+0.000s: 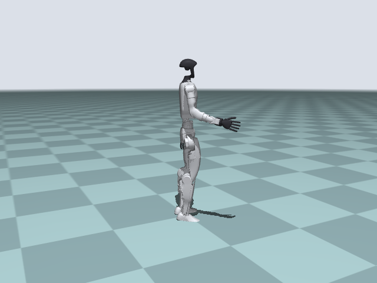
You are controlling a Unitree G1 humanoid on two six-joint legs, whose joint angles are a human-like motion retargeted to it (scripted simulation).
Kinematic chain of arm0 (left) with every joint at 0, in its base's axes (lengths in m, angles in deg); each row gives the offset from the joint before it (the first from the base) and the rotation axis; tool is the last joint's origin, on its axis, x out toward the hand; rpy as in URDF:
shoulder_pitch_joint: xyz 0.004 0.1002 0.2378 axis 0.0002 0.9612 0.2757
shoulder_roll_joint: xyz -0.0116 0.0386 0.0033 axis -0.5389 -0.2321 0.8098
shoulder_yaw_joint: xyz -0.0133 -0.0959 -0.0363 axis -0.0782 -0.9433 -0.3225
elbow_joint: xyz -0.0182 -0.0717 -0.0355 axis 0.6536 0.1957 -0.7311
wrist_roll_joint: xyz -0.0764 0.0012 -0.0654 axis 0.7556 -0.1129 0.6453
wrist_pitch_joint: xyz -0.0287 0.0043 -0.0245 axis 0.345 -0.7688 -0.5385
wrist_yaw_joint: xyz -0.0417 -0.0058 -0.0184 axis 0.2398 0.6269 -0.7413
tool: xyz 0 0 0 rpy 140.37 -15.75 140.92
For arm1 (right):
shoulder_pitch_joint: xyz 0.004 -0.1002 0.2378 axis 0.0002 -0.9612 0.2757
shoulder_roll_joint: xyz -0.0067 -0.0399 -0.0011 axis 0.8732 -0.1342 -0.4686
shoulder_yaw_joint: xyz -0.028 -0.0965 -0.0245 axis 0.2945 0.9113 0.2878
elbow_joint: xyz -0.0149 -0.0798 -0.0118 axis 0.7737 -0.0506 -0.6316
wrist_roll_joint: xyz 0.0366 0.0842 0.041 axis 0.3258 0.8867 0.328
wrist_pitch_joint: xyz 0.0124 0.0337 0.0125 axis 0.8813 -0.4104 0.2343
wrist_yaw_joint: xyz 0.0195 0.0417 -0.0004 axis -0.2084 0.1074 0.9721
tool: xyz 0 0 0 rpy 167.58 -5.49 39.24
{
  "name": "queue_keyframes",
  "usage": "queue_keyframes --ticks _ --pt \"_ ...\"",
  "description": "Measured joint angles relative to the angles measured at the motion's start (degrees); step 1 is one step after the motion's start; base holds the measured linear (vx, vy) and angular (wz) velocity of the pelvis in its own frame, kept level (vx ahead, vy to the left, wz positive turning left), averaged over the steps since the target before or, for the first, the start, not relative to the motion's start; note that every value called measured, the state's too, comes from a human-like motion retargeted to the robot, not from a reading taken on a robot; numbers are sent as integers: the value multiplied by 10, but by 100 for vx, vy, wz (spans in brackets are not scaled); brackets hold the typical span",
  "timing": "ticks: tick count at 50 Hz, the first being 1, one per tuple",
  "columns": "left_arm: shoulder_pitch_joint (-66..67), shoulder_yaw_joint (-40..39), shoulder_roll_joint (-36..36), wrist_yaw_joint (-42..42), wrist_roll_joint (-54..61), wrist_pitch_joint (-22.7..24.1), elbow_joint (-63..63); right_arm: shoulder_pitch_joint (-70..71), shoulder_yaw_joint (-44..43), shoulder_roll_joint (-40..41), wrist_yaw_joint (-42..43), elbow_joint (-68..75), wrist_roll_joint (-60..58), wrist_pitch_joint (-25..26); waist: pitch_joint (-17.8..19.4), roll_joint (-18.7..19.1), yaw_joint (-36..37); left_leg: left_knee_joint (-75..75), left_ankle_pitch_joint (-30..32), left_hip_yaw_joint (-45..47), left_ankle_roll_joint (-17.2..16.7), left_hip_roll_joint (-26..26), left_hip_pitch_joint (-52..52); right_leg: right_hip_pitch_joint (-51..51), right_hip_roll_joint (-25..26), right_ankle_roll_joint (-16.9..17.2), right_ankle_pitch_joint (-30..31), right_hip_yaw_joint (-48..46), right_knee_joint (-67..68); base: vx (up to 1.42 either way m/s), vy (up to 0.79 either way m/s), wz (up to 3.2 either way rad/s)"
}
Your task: Upper body actions
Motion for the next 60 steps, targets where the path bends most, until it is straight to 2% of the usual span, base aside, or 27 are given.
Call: queue_keyframes --ticks 10,15,18,30,41,54,60 --pt "-2 -2 -3 1 2 0 -1 147 -48 -30 138 -201 95 -19 -9 -9 0 0 1 -2 0 -2 0 0 -2 -1 -1 -2 0 0 0 0" --pt "-4 -7 -5 2 1 1 0 211 -44 -73 253 -259 76 -74 -12 -16 -2 0 1 -5 -1 -4 -1 0 -3 -1 -2 -4 0 0 0 0" --pt "-6 -7 -7 2 1 1 -2 237 -42 -100 290 -287 55 -88 -16 -22 0 0 2 -8 -1 -5 -3 0 -5 -1 -3 -6 0 0 0 0" --pt "-3 -8 -15 3 1 1 -8 289 -18 -191 356 -381 -22 -105 -27 -33 8 1 3 -11 -2 -7 -5 -1 -5 -1 -5 -7 0 0 0 0" --pt "-2 -5 -21 3 -1 -1 -13 303 15 -239 390 -471 -146 -109 -25 -34 9 2 3 -8 -3 -4 -5 -2 -4 -2 -4 -5 1 0 0 0" --pt "-4 1 -24 3 -2 -2 -12 337 79 -313 410 -576 -374 -85 -25 -32 8 1 3 -5 -2 -4 -5 -4 -4 -2 -2 -2 2 0 0 0" --pt "-6 1 -24 4 -1 -2 -10 351 103 -326 408 -570 -374 -98 -27 -32 9 1 4 -7 -2 -5 -5 -3 -4 -2 -3 -4 2 0 0 0"
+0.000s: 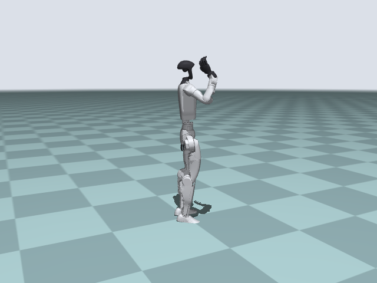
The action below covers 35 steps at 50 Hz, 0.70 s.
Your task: Upper body actions
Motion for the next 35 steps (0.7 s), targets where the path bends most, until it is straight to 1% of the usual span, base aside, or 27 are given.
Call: queue_keyframes --ticks 15,20,28,35 --pt "3 -5 4 0 0 0 -4 -18 -26 9 6 21 4 0 -1 0 -2 0 0 0 0 1 0 0 1 0 0 0 0 0 0 0" --pt "4 -7 5 -2 0 0 -5 -25 -44 27 11 50 30 0 -1 0 -3 0 0 1 0 1 0 0 2 0 0 0 0 0 0 0" --pt "3 -8 7 -2 0 -1 -4 -24 -66 82 4 117 125 -1 -3 1 -3 0 0 2 0 1 1 0 2 0 0 2 0 0 0 0" --pt "2 -8 6 -3 1 -1 -4 -11 -78 144 -17 180 267 -17 -3 2 -4 0 0 2 0 1 1 1 3 -1 -1 2 -1 0 0 0"
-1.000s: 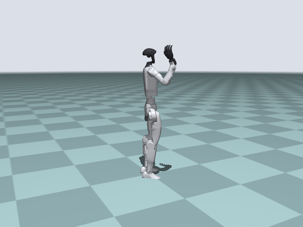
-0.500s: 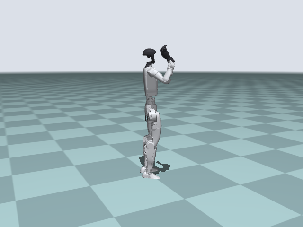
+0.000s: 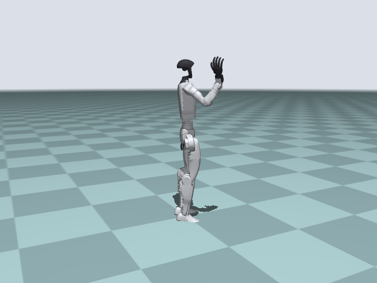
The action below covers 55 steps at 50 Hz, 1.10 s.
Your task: Upper body actions
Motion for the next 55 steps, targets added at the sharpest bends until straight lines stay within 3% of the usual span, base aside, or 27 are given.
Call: queue_keyframes --ticks 5,15,41,47,55 --pt "0 -3 -1 1 0 0 0 2 -14 15 -6 22 50 -16 0 0 -1 0 0 -1 0 0 0 1 0 0 0 -1 0 0 0 0" --pt "2 -2 -2 1 0 -1 -2 2 -5 4 1 4 13 -5 -1 0 -3 0 -1 2 0 1 1 0 1 -1 0 1 0 0 0 0" --pt "0 1 -2 1 3 -1 -1 29 93 -142 -35 -172 -356 18 1 0 -1 0 2 -4 0 -2 -2 -1 -1 -1 0 -3 0 0 0 0" --pt "1 -1 1 1 2 -1 -1 12 69 -111 -23 -150 -323 28 -1 0 0 0 2 -5 1 -2 -2 0 0 -1 0 -3 0 0 0 0" --pt "1 -3 4 2 3 -1 -4 -14 21 -20 -34 -74 -180 31 -4 -1 2 1 2 -5 1 -2 -2 1 0 -1 0 -4 -1 0 0 0"
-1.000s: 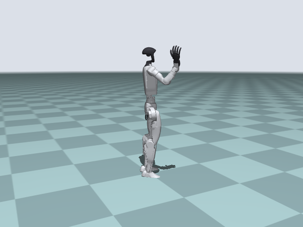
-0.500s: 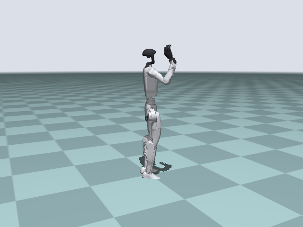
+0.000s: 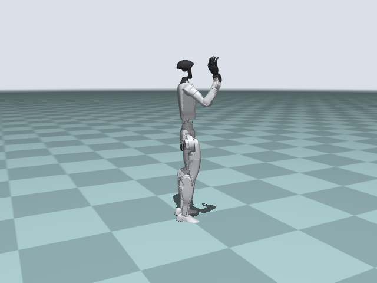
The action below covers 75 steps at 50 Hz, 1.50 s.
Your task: Upper body actions
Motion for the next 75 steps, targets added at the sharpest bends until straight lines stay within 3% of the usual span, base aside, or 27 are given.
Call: queue_keyframes --ticks 8,12,22,35,40,52,57,60,66,75 --pt "-2 -1 1 -1 0 1 0 3 -31 86 -23 64 184 -44 -1 -1 -2 0 0 0 0 1 1 1 1 0 0 0 0 0 0 0" --pt "-1 -1 -1 -1 1 1 0 6 -40 91 -11 66 204 -56 0 -2 -3 0 0 1 0 2 1 0 2 0 1 1 0 0 0 0" --pt "0 0 -7 -2 0 0 -1 23 -5 34 6 15 57 -26 0 -5 -5 -1 -1 8 0 3 3 -3 3 -1 3 7 2 0 0 0" --pt "-4 1 -8 1 2 1 2 43 53 -62 6 -58 -130 -33 -2 -10 -3 -1 0 7 0 2 2 -4 0 0 3 6 3 0 0 0" --pt "-4 0 -3 1 2 2 2 32 43 -70 14 -75 -190 -9 -1 -10 -1 -1 0 5 0 1 1 -3 0 0 2 5 2 0 0 0" --pt "5 -5 0 -1 2 1 -3 19 -4 61 18 22 51 -13 -8 -6 -9 -1 0 -7 1 -2 2 -1 -1 0 0 -6 1 1 0 5" --pt "6 -4 -2 -1 2 0 -5 38 -1 111 -6 46 199 -53 -5 -4 -4 0 0 1 0 0 2 -1 0 -1 1 2 2 0 0 -4" --pt "6 -4 -4 0 1 -1 -6 42 -2 111 -4 42 218 -73 -5 -4 -4 0 0 3 0 0 1 -3 0 -1 2 3 2 0 0 0" --pt "5 -3 -7 0 3 -1 -4 39 6 49 24 6 68 -47 -6 -4 -7 0 0 5 0 1 0 -5 1 -1 3 5 2 0 0 0" --pt "-2 0 -5 1 5 0 2 44 52 -42 38 -65 -170 -50 -2 -3 -6 0 1 7 0 2 1 -6 1 -1 4 8 2 0 0 0"
